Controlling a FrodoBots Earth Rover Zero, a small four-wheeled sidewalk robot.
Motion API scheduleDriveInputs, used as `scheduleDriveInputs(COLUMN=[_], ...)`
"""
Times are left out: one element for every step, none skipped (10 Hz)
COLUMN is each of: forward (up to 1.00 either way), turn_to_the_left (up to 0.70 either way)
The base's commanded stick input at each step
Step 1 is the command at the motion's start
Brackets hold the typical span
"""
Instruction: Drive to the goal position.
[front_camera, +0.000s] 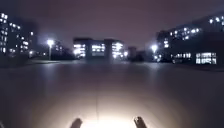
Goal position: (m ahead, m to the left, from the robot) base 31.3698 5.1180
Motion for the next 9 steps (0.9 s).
scheduleDriveInputs(forward=[1.00, 1.00, 1.00, 1.00, 1.00, 1.00, 1.00, 1.00, 1.00], turn_to_the_left=[0.00, 0.00, 0.00, 0.00, 0.00, 0.00, 0.00, 0.00, 0.00])
